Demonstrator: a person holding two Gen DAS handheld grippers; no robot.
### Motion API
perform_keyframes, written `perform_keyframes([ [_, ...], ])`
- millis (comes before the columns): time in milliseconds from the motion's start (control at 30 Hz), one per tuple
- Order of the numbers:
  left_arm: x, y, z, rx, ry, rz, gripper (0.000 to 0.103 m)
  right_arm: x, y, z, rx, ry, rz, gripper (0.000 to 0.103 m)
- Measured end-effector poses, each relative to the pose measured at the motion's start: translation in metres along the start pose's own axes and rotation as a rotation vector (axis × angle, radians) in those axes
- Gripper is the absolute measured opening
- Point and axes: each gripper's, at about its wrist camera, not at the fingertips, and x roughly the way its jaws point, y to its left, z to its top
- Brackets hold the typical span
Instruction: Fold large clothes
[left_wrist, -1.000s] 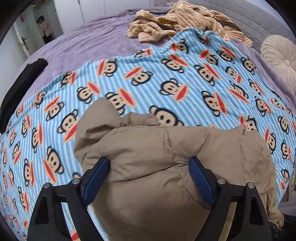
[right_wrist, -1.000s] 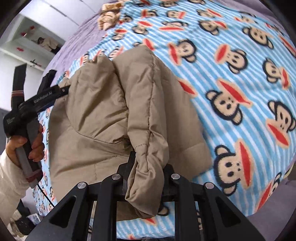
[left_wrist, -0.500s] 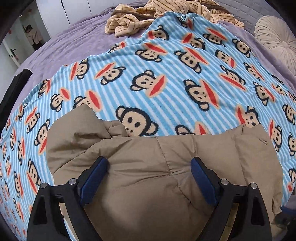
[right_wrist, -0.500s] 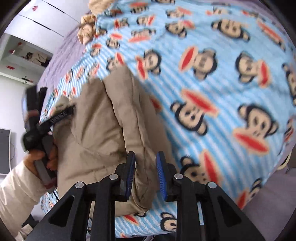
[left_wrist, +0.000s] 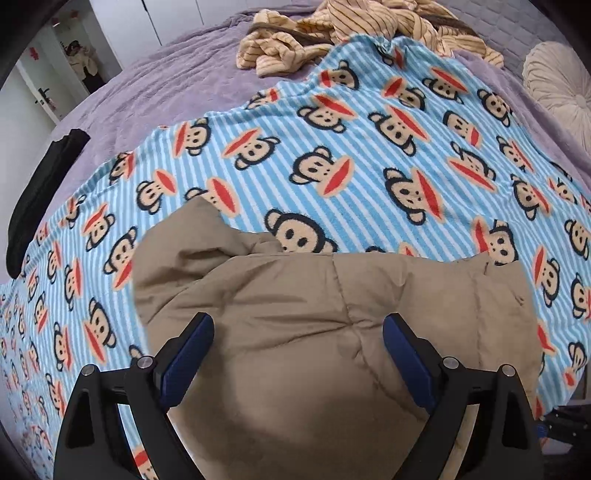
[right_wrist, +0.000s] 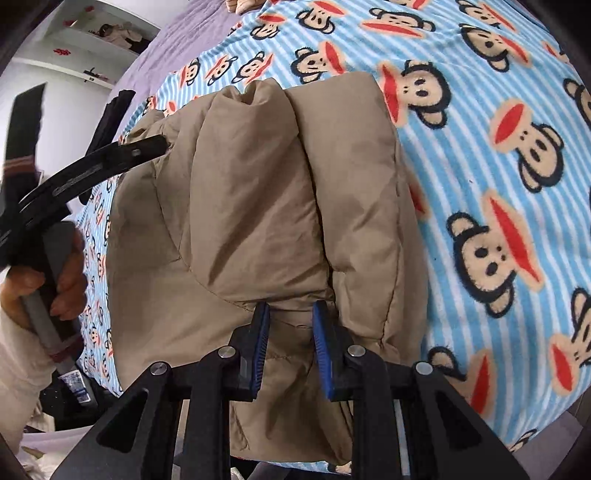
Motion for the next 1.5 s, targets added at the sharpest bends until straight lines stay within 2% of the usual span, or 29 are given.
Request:
perform_keyframes([
  [100, -0.032, 0.022, -0.020, -0.057, -0.014, 0.001, 0.093, 0.003, -0.005, 0.003, -0.012, 0.034, 0.011, 0.027],
  [167, -0.047, 0.036, -0.042, -0.113, 0.000, 0.000, 0.093, 0.009, -0.012, 0.007, -0.018, 0.061, -0.002, 0.042],
  [267, -0.054, 0.049, -0.083, -0.192, 0.051, 0.010, 0.093, 0.008, -0.015, 0.005, -0.013, 0.076, 0.012, 0.042],
  [367, -0.044, 0.054, -0.125, -0.281, 0.145, -0.008, 0.094, 0.012, -0.008, 0.004, -0.042, 0.090, -0.009, 0.043],
  [467, -0.038, 0.053, -0.147, -0.350, 0.173, -0.034, 0.094, 0.016, -0.003, 0.008, -0.062, 0.110, -0.026, 0.044],
  [567, -0.038, 0.051, -0.146, -0.354, 0.191, -0.030, 0.094, 0.009, 0.000, 0.010, -0.053, 0.118, -0.039, 0.044],
  [667, -0.043, 0.047, -0.139, -0.313, 0.192, -0.010, 0.094, -0.002, 0.001, 0.015, -0.038, 0.102, -0.036, 0.044],
  [800, -0.047, 0.051, -0.137, -0.337, 0.198, -0.006, 0.094, -0.031, 0.012, 0.023, -0.080, -0.003, -0.038, 0.044],
  [933, -0.049, 0.051, -0.137, -0.344, 0.205, 0.003, 0.094, -0.050, 0.032, 0.031, -0.147, -0.076, 0.008, 0.044],
  [1033, -0.052, 0.049, -0.133, -0.335, 0.203, 0.008, 0.094, -0.038, 0.048, 0.033, -0.203, -0.029, 0.016, 0.046],
  [1200, -0.058, 0.048, -0.132, -0.329, 0.193, 0.014, 0.094, -0.013, 0.043, 0.027, -0.190, 0.094, -0.033, 0.046],
  [1367, -0.066, 0.054, -0.130, -0.343, 0.167, 0.024, 0.095, -0.022, 0.037, 0.029, -0.174, 0.069, -0.036, 0.046],
  [1400, -0.067, 0.056, -0.129, -0.351, 0.162, 0.024, 0.103, -0.025, 0.036, 0.031, -0.173, 0.061, -0.034, 0.046],
  [1500, -0.070, 0.059, -0.127, -0.353, 0.147, 0.022, 0.103, -0.035, 0.033, 0.035, -0.175, 0.025, -0.042, 0.055],
])
